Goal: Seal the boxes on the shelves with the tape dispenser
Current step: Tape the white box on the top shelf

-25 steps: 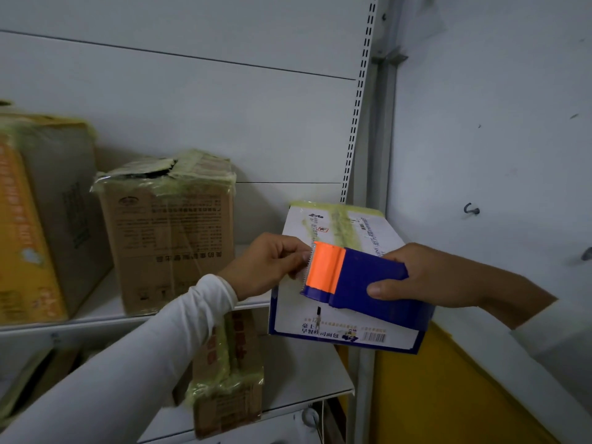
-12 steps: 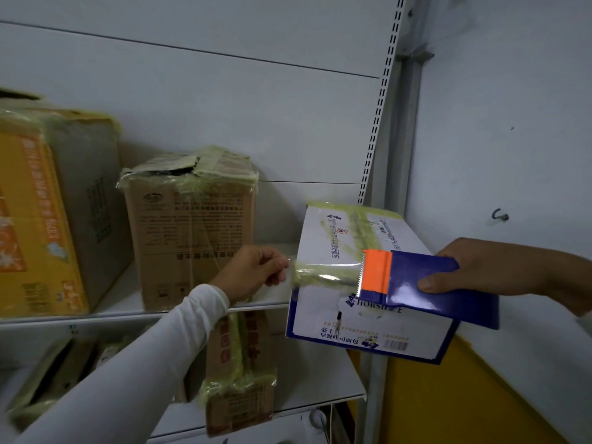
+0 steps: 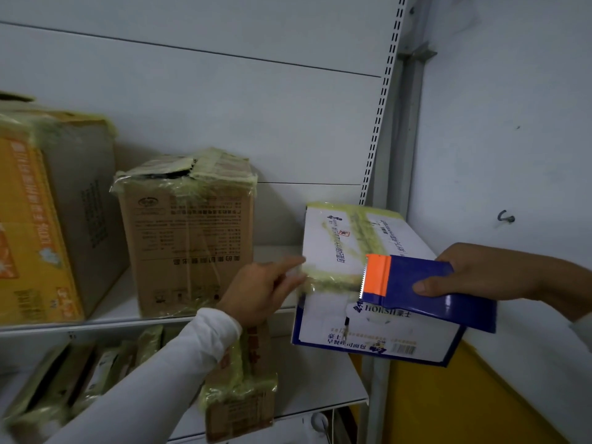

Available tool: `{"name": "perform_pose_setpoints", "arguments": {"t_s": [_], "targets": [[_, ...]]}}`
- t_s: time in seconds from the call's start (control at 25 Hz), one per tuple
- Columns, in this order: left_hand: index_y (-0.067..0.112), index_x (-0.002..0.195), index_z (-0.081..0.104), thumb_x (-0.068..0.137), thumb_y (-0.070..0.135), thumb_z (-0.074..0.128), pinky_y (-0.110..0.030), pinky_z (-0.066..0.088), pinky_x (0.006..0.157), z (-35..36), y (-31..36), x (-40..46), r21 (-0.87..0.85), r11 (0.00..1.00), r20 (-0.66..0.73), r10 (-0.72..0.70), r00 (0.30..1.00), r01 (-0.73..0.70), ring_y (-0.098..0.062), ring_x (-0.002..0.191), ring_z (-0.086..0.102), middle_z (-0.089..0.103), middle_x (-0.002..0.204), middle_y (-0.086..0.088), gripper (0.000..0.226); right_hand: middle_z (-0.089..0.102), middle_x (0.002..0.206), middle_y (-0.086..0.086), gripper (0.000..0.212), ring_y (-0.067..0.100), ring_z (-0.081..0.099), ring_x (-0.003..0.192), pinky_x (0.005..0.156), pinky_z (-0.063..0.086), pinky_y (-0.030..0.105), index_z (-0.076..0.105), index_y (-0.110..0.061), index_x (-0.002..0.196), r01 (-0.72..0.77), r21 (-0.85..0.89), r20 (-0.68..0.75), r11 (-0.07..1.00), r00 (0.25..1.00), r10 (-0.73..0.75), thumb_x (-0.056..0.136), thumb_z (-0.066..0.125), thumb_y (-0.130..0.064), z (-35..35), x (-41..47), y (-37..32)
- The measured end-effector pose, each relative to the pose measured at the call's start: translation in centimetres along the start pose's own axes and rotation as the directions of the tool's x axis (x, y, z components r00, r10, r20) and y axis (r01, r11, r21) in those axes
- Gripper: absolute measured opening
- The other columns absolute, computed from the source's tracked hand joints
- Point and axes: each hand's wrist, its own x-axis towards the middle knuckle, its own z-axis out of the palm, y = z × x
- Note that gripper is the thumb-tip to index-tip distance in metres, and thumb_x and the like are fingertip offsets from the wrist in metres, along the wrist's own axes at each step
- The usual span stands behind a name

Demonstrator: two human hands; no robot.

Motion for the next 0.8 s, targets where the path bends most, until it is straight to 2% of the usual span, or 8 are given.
{"name": "perform_pose_setpoints", "arguments": {"t_s": [0.12,0.24,0.32,0.4,0.52,0.64,0.72,0.8], "targets": [[0.035,0.134,0.048,0.082,0.075,0.027,-0.022,0.054,0.074,1.2,-0.1,0.7,0.020,1.000,0.173,0.000,0.985,-0.004,-0.003,0.073,0.061,0.066,0.086,0.011,0.069,0.077,0.082,-0.005,0.019,0.007,0.072,0.067,0.054,0.050,0.014,0.074,-0.024,0.080,0.007,-0.004,0.009,1.000,1.000,-0.007,0.081,0.068,-0.042,0.0,0.0,0.0],[0.031,0.135,0.049,0.081,0.067,0.036,-0.010,0.047,0.079,1.9,-0.5,0.8,-0.085,0.996,0.205,-0.018,0.979,0.037,-0.003,0.086,0.063,0.070,0.106,0.003,0.066,0.077,0.085,-0.007,0.026,0.007,0.072,0.071,0.057,0.051,0.014,0.071,-0.020,0.092,-0.002,-0.020,0.009,1.000,1.000,0.002,0.081,0.068,-0.043,0.0,0.2,0.2],[0.028,0.135,0.049,0.082,0.065,0.036,-0.014,0.047,0.078,1.5,-0.3,1.0,-0.049,0.999,0.233,0.002,0.972,0.010,-0.005,0.084,0.063,0.070,0.105,0.000,0.067,0.077,0.085,-0.011,0.026,0.006,0.072,0.073,0.059,0.051,0.014,0.068,-0.021,0.095,0.002,-0.024,0.015,1.000,1.000,-0.001,0.081,0.067,-0.043,0.2,0.1,0.1],[0.026,0.133,0.051,0.084,0.070,0.028,-0.023,0.051,0.073,0.4,0.3,1.6,0.156,0.982,0.231,0.065,0.971,-0.103,-0.012,0.082,0.065,0.071,0.102,0.000,0.070,0.076,0.084,-0.013,0.023,0.004,0.072,0.074,0.059,0.051,0.014,0.068,-0.024,0.093,0.027,-0.019,0.009,0.999,1.000,-0.027,0.080,0.066,-0.043,0.5,-0.1,0.0],[0.022,0.131,0.053,0.083,0.077,0.028,-0.032,0.052,0.071,-0.1,1.8,3.3,0.440,0.851,0.078,0.283,0.956,-0.288,-0.017,0.084,0.062,0.066,0.101,0.000,0.077,0.076,0.092,-0.009,0.019,0.009,0.073,0.082,0.064,0.054,0.017,0.068,-0.025,0.095,0.043,-0.033,-0.014,0.999,0.999,-0.043,0.085,0.067,-0.040,0.7,-0.2,0.1],[0.023,0.144,0.034,0.088,0.070,0.032,-0.038,0.041,0.099,2.1,3.9,5.0,0.330,0.878,0.328,0.239,0.914,-0.347,-0.023,0.122,0.048,0.047,0.140,-0.004,0.074,0.075,0.097,-0.007,0.018,0.011,0.072,0.086,0.069,0.055,0.020,0.067,-0.025,0.099,0.013,-0.049,-0.010,0.999,1.000,-0.014,0.088,0.067,-0.038,0.4,0.0,0.0],[0.021,0.142,0.037,0.093,0.058,0.038,-0.033,0.038,0.101,3.5,4.2,5.8,0.228,0.929,0.462,0.161,0.872,-0.293,-0.024,0.127,0.046,0.043,0.146,-0.002,0.061,0.074,0.100,-0.005,0.017,0.012,0.071,0.088,0.071,0.056,0.021,0.066,-0.024,0.099,-0.001,-0.065,-0.005,0.998,1.000,0.001,0.089,0.067,-0.038,0.3,0.1,0.0],[0.021,0.138,0.044,0.094,0.051,0.041,-0.032,0.040,0.099,3.7,3.3,6.2,0.184,0.943,0.460,0.167,0.872,-0.277,-0.024,0.124,0.050,0.047,0.143,-0.001,0.053,0.075,0.098,-0.006,0.016,0.011,0.071,0.086,0.067,0.055,0.018,0.066,-0.025,0.098,0.004,-0.054,-0.004,0.999,1.000,-0.004,0.088,0.066,-0.038,0.2,-0.1,0.4]]}}
